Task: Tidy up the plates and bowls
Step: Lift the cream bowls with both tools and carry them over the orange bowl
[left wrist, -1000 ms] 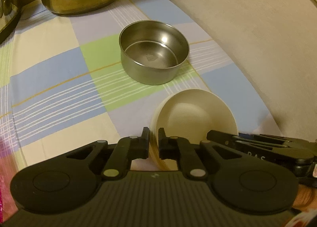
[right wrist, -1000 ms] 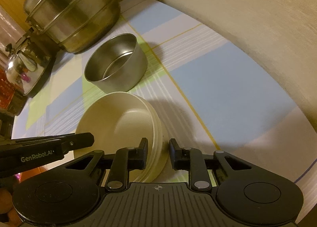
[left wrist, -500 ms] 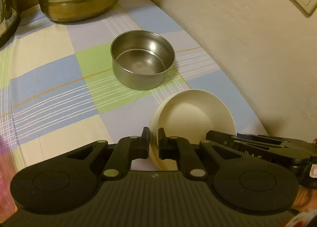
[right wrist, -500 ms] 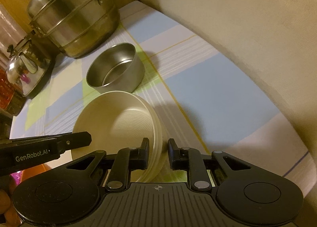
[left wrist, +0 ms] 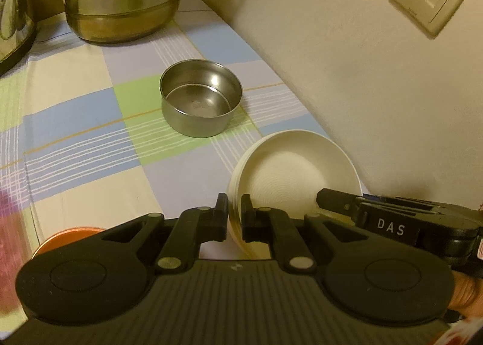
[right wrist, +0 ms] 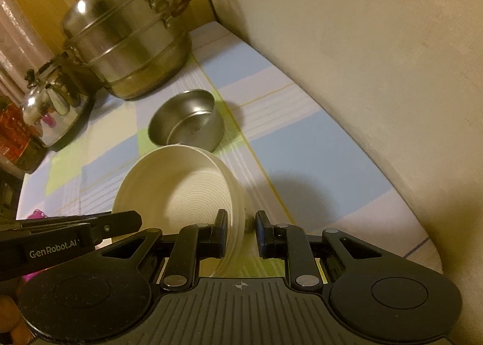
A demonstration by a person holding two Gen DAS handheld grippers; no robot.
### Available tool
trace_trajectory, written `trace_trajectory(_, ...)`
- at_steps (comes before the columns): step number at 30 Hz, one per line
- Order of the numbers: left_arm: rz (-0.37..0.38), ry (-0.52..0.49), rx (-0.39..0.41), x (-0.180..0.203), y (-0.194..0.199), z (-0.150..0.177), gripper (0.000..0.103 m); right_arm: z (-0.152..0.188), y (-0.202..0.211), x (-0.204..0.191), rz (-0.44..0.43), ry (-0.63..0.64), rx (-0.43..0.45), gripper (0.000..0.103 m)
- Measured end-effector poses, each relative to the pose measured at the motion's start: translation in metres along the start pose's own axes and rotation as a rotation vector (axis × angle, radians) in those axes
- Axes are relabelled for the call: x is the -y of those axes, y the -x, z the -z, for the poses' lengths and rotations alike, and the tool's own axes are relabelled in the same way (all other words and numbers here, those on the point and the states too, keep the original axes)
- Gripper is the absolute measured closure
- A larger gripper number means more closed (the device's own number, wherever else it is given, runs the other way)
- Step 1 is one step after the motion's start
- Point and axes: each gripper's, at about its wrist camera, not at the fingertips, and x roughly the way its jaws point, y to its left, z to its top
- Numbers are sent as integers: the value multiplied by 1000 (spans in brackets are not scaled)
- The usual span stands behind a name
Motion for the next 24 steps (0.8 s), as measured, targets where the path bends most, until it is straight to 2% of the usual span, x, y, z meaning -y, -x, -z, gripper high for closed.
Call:
trace_trajectory(12,-10,29,43,-5,46,12,96,5,34,-28,-35,46,19,84)
trace_trajectory(24,-57,89,86,-40,100,33,96,19,49,-82,-101,128,5,84)
